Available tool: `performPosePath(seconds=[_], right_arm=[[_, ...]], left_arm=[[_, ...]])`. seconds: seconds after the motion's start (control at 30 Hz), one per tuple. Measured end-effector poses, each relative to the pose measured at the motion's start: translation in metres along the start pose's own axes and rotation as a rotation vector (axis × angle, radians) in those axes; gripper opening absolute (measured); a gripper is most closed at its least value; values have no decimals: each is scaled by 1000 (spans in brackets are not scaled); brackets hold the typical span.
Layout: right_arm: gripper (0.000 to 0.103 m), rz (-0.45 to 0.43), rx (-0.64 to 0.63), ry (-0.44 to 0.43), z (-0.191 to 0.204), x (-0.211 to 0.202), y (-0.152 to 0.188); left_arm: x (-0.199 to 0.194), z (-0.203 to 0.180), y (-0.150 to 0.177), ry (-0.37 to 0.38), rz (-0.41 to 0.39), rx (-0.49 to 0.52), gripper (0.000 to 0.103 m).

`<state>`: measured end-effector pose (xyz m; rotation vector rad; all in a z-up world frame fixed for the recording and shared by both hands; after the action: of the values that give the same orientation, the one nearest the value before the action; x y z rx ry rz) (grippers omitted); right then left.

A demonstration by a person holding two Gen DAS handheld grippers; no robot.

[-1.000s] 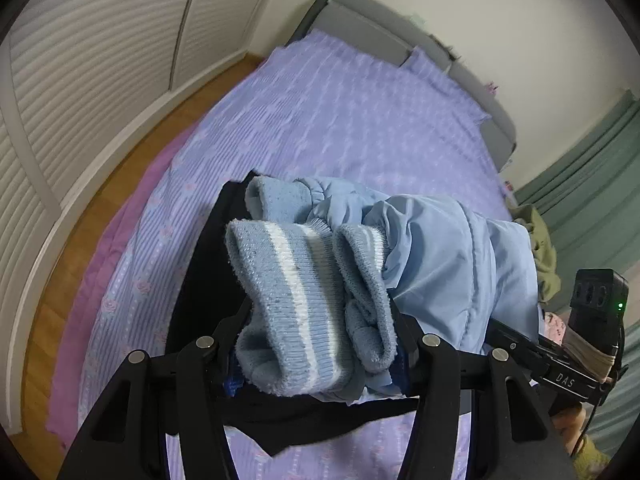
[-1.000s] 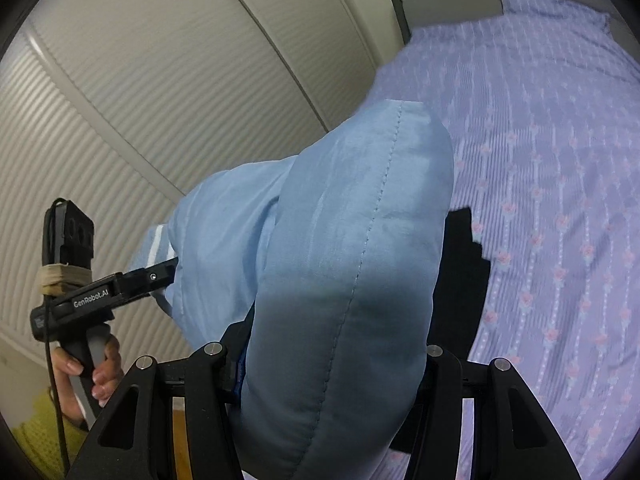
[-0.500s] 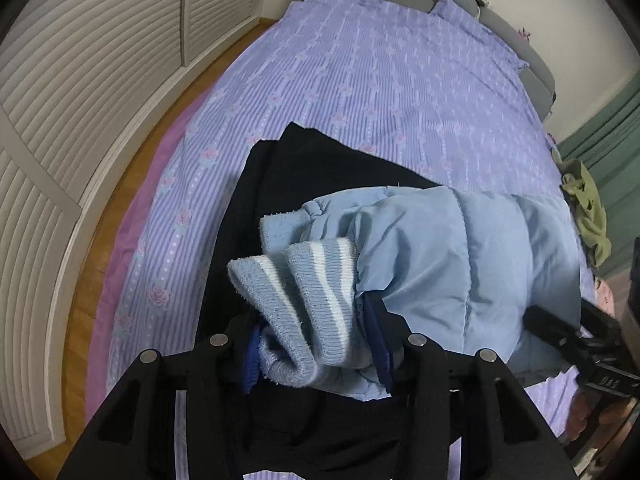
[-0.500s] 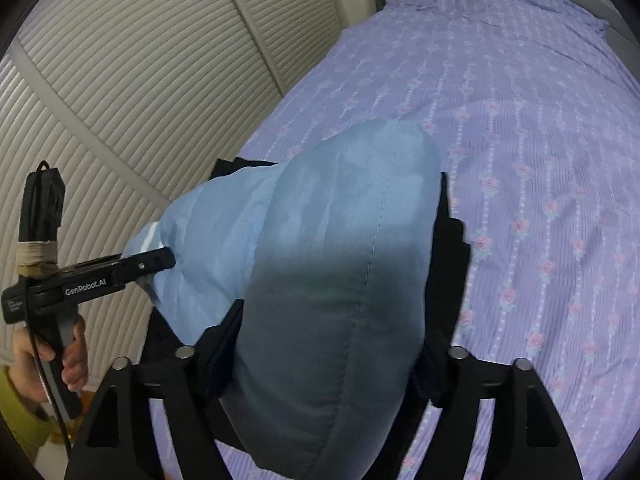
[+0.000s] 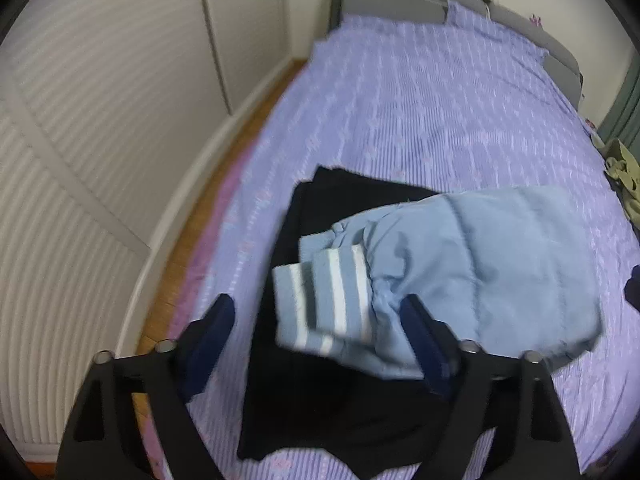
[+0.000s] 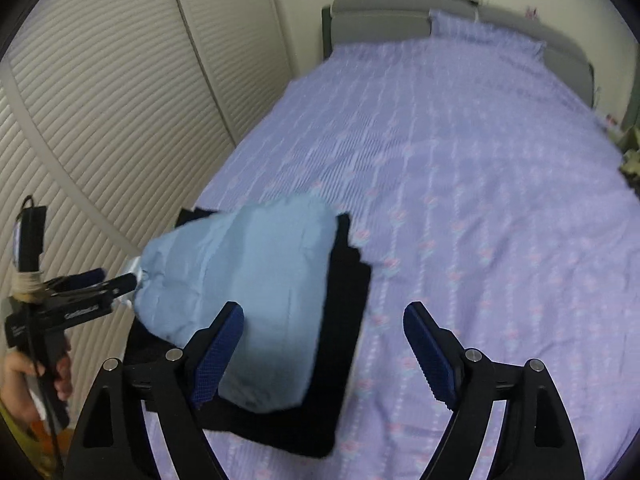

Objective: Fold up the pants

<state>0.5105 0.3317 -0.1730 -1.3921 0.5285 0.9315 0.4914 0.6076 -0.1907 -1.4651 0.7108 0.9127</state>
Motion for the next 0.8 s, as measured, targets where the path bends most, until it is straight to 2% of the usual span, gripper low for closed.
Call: performPosePath(seconds=[0.1,0.17,0.3,0.5,0.63,0.8], right_arm=[[83,-57,-30,26,-6,-38,8],[85,-100,-53,27,-11,-70,19],[95,-166,-45,30,-27,-129,43],[97,-209,2,61,-65,-217,88],[97,-221,31,71,-89,-264,117],[97,-257,52,106,-121,-323,161]], left_arm=[[-49,-12,18,-15,-75,1,87],[-81,-25,29,-24,-116,9,93],[-148,-63,56,-13,-204,40,103],[-235,-129,102,17,-266,87,103],[-279,-167,130,67,-293,106,103],[-325,-213,168,69,-348,148,103]])
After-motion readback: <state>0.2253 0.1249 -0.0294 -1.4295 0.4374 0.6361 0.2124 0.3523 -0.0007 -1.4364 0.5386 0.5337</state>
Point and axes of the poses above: each gripper's, at about its wrist camera, not at the fingertips, and x roughly the way its jaws point, z to its left, y to its underside, the point moved 1 cm from there along x, roughly the way its jaws point
